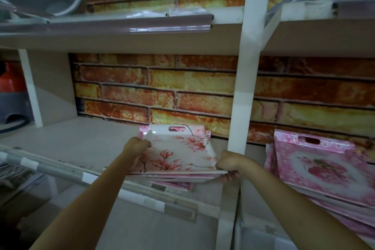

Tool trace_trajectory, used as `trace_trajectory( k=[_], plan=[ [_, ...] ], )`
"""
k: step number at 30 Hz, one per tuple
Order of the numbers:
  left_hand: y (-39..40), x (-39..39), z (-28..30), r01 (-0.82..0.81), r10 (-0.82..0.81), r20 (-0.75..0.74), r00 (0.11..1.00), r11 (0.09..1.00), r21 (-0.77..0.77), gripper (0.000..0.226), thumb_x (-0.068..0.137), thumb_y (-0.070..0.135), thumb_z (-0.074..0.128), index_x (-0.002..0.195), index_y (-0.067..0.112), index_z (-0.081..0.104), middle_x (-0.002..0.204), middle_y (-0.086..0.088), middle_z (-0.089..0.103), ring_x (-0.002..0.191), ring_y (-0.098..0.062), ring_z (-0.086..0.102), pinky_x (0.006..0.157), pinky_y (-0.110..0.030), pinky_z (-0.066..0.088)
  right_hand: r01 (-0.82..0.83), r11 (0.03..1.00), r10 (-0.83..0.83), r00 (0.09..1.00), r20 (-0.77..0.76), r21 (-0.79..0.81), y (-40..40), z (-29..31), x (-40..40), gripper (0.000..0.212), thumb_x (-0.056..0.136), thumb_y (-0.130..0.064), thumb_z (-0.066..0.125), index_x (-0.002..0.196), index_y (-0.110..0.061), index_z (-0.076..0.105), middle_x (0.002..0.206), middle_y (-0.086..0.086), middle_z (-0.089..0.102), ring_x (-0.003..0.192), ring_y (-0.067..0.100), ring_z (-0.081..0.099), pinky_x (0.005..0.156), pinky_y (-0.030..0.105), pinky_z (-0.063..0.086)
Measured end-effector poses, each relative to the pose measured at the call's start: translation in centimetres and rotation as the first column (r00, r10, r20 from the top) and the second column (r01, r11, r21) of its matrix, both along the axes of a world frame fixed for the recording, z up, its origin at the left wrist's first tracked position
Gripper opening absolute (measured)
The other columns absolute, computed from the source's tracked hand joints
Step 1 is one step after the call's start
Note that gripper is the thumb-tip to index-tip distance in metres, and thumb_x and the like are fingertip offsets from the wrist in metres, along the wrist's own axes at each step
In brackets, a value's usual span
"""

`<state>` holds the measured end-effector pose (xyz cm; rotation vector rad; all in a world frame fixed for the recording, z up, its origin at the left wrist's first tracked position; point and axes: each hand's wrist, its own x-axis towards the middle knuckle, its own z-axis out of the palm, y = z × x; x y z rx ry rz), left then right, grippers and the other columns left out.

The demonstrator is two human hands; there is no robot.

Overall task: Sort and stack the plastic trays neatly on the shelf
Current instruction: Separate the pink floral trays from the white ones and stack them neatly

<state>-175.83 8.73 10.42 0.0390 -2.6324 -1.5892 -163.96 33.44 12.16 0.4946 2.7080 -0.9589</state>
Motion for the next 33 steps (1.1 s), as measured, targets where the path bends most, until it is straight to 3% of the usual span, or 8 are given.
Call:
trace_trajectory(
  k=[6,8,11,15,22,24,29,33],
  plan=[
    [3.4,2.4,2.5,0.035,-0.04,-0.091,0.995,0.998,-0.059,0.012,0.086,0.014,0.057,0.079,0.004,0.058,0.083,-0.015,0.054,0.081,-0.024,0.051,0.068,-0.027,0.034,0.036,0.999,-0.036,0.999,-0.013,-0.013,1.5,0.2,0.8,0.023,0.093,-0.012,0.041,0.073,-0.005,0.05,0.044,0.006,0.055,0.032,0.011,0.056,0.037,0.013,0.04],
    [5.0,3.2,2.9,0.086,-0.088,-0.127,0.988,0.996,-0.027,0.007,0.085,0.009,0.055,0.079,0.009,0.053,0.08,-0.008,0.047,0.081,-0.019,0.043,0.066,-0.026,0.033,0.058,0.998,-0.058,0.998,-0.024,0.002,2.2,0.1,1.3,0.026,0.094,-0.016,0.044,0.072,-0.003,0.051,0.052,0.011,0.061,0.037,0.014,0.058,0.042,0.017,0.04],
    [7.5,5.1,3.1,0.143,-0.136,-0.156,0.978,0.989,0.036,0.008,0.086,0.008,0.054,0.089,0.012,0.061,0.092,-0.004,0.051,0.089,-0.018,0.046,0.081,-0.027,0.038,0.084,0.996,-0.084,0.995,-0.045,-0.01,3.2,0.2,2.7,0.024,0.094,-0.016,0.046,0.078,0.001,0.05,0.068,0.017,0.068,0.038,0.015,0.058,0.037,0.016,0.039],
    [10.6,7.5,3.2,0.22,-0.204,-0.137,0.969,0.97,0.108,0.005,0.085,0.01,0.055,0.08,0.011,0.057,0.096,-0.009,0.053,0.087,-0.021,0.048,0.079,-0.027,0.038,0.049,0.999,-0.051,0.993,-0.106,-0.021,5.0,0.6,5.3,0.026,0.094,-0.015,0.046,0.102,0.008,0.056,0.067,0.013,0.065,0.05,0.019,0.06,0.037,0.017,0.037],
    [16.6,12.9,3.6,0.36,-0.353,-0.075,0.933,0.921,0.151,0.019,0.087,0.013,0.057,0.098,-0.001,0.065,0.101,-0.012,0.06,0.087,-0.025,0.059,0.074,-0.031,0.049,0.087,0.996,-0.091,0.973,-0.212,-0.032,9.1,1.7,12.2,0.019,0.091,-0.01,0.045,0.08,-0.005,0.06,0.065,0.01,0.063,0.039,0.01,0.056,0.034,0.012,0.036],
    [18.5,14.7,3.5,0.391,-0.383,-0.084,0.92,0.91,0.137,0.013,0.088,0.012,0.056,0.094,0.003,0.064,0.099,-0.011,0.059,0.087,-0.024,0.057,0.074,-0.031,0.048,0.097,0.995,-0.1,0.969,-0.226,-0.023,10.6,1.7,14.6,0.021,0.093,-0.01,0.044,0.077,-0.007,0.058,0.065,0.011,0.064,0.038,0.008,0.057,0.034,0.01,0.036],
    [23.6,19.3,3.4,0.464,-0.457,-0.075,0.886,0.876,0.134,0.009,0.086,0.009,0.056,0.078,0.01,0.058,0.087,-0.014,0.059,0.077,-0.025,0.056,0.066,-0.026,0.045,0.153,0.988,-0.148,0.959,-0.242,-0.001,14.7,2.1,20.9,0.008,0.096,-0.012,0.044,0.099,-0.011,0.052,0.063,0.007,0.063,0.04,0.009,0.058,0.041,0.015,0.043],
    [29.0,23.7,2.8,0.55,-0.543,-0.084,0.835,0.821,0.155,0.016,0.085,0.007,0.057,0.07,0.013,0.056,0.071,-0.007,0.055,0.065,-0.021,0.055,0.066,-0.026,0.044,0.258,0.965,-0.257,0.919,-0.3,-0.037,17.9,2.5,26.9,0.017,0.096,-0.013,0.045,0.081,-0.015,0.052,0.069,0.009,0.063,0.05,0.015,0.058,0.048,0.021,0.046]
  ],
)
